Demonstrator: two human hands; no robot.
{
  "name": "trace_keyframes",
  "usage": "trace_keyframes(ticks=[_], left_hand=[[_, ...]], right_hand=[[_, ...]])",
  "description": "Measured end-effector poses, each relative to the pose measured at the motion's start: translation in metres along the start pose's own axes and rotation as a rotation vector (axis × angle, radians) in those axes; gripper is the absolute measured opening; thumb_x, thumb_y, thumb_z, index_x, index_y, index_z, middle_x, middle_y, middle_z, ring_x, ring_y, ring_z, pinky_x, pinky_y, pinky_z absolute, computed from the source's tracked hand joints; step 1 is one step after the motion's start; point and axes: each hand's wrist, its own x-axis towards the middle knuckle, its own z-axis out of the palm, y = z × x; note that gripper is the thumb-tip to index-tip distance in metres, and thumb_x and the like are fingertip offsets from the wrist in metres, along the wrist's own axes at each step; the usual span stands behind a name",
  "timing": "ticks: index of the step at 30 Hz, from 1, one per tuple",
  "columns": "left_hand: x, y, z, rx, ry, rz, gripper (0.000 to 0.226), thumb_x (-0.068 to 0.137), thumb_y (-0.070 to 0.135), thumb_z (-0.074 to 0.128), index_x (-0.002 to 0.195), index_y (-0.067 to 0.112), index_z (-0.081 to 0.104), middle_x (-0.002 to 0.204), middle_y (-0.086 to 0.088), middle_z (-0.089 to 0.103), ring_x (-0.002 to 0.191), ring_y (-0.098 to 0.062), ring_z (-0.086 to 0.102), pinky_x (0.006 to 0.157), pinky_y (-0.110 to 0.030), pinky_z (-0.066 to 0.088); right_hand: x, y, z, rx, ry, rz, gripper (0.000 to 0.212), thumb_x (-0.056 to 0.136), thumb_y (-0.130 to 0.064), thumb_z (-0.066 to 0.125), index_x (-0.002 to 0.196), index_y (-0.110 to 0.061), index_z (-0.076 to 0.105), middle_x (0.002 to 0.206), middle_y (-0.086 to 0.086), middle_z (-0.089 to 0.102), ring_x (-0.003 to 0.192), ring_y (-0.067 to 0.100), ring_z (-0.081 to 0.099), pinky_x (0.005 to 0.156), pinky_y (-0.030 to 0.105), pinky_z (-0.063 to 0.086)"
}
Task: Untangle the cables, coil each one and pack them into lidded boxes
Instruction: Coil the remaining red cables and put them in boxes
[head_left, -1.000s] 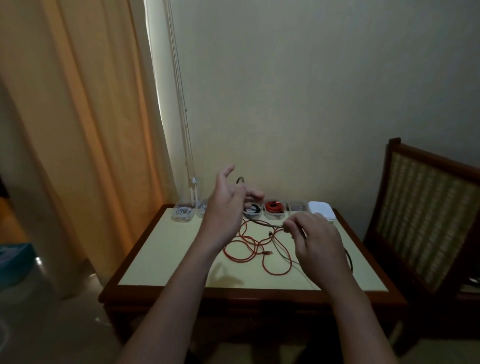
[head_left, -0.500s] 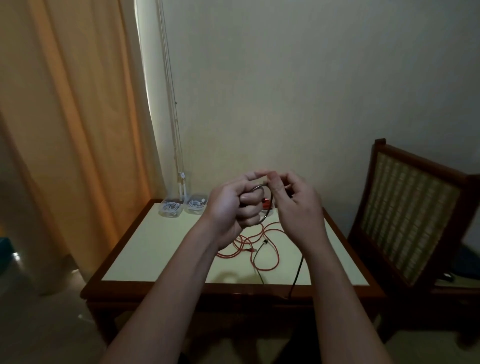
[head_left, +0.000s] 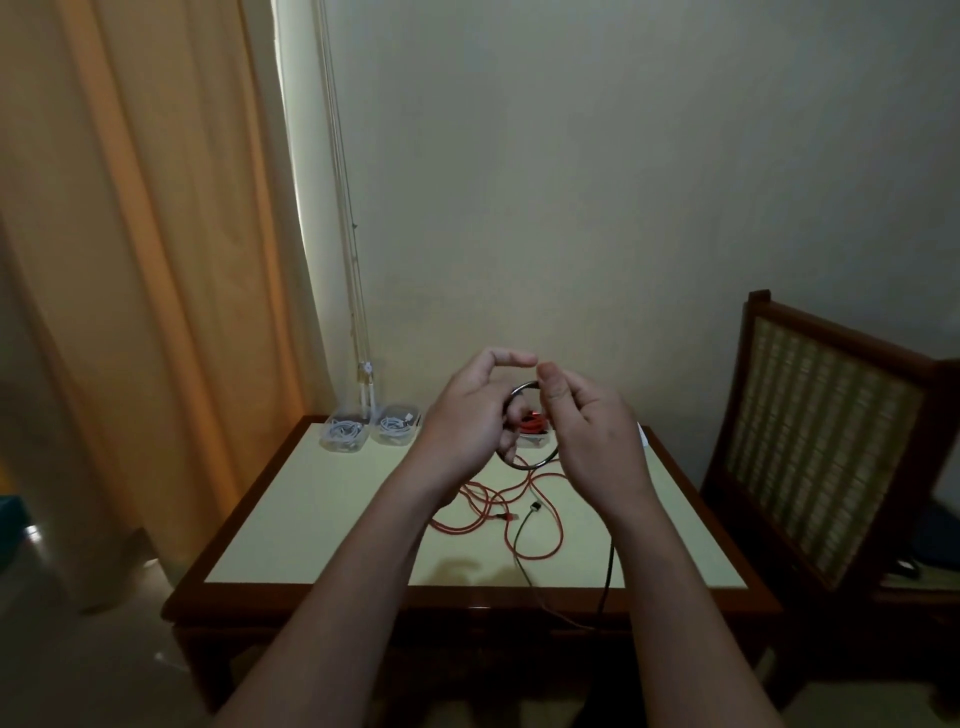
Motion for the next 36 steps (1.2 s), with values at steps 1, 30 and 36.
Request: trace_keyframes(ticks=[1, 30, 36], left_hand=[[0.001, -0.001, 0.001, 0.0, 0.009, -0.013, 0.024, 0.104, 0.009, 0.037, 0.114, 0.014, 0.058, 0.056, 0.005, 0.036, 0.044, -0.011, 0.027, 0.042, -0.023, 0.027], [0.025, 0.016, -0.062, -1.145, 0.407, -0.154, 0.024, 0.098, 0.002, 0.033, 0.092, 0.011, 0.054, 0.051, 0.006, 0.03, 0.035, -0.008, 0.021, 0.034, -0.02, 0.016], [0.023, 0.015, -0.037, -0.349, 0.499, 0.118, 0.029, 0.103, 0.005, 0.042, 0.127, 0.02, 0.049, 0.074, -0.005, 0.067, 0.057, -0.014, 0.062, 0.05, -0.02, 0.045]], right_hand=[[0.0, 0.0, 0.0, -0.002, -0.004, -0.003, 0.035, 0.105, -0.045, 0.043, 0.08, -0.035, 0.066, 0.057, -0.001, 0.05, 0.053, 0.004, 0.041, 0.05, 0.023, 0.03], [0.0, 0.043, -0.052, -0.24, 0.241, 0.073, 0.013, 0.093, -0.027, 0.071, 0.081, -0.026, 0.068, 0.074, -0.013, 0.066, 0.07, 0.003, 0.06, 0.06, 0.018, 0.042], [-0.006, 0.038, -0.036, -0.475, 0.044, -0.116, 0.019, 0.096, -0.032, 0.066, 0.079, -0.023, 0.071, 0.07, -0.014, 0.063, 0.069, 0.01, 0.06, 0.065, 0.034, 0.048]])
